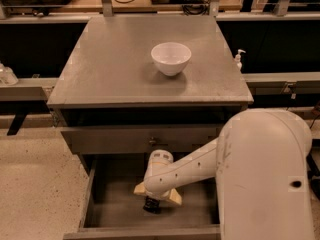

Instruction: Pick rxbar chocolate from middle drawer and place on counter

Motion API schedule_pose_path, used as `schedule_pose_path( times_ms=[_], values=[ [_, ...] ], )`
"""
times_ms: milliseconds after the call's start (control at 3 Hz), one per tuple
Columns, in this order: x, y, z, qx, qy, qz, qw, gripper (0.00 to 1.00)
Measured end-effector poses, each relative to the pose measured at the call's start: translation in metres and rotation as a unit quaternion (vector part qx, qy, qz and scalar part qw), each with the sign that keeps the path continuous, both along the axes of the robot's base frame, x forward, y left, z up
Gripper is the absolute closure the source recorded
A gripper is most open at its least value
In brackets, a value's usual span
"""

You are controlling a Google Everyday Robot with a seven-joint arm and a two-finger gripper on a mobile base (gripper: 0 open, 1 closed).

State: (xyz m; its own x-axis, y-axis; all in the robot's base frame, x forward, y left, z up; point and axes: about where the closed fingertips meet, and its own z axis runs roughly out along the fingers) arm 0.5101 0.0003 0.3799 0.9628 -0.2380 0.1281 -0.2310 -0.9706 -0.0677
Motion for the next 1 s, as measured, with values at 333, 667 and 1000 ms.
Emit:
schedule_pose_path(
  times_ms=[333,667,1000],
  values=[
    [0.008,0.001,-0.016,0.007,0.028,0.010,0.9995,0.00],
    [0.006,0.002,-0.031,0.007,0.052,0.022,0.9984,0.11],
    [0.005,0.006,-0.042,-0.001,0.064,0.026,0.9976,0.26]
  ],
)
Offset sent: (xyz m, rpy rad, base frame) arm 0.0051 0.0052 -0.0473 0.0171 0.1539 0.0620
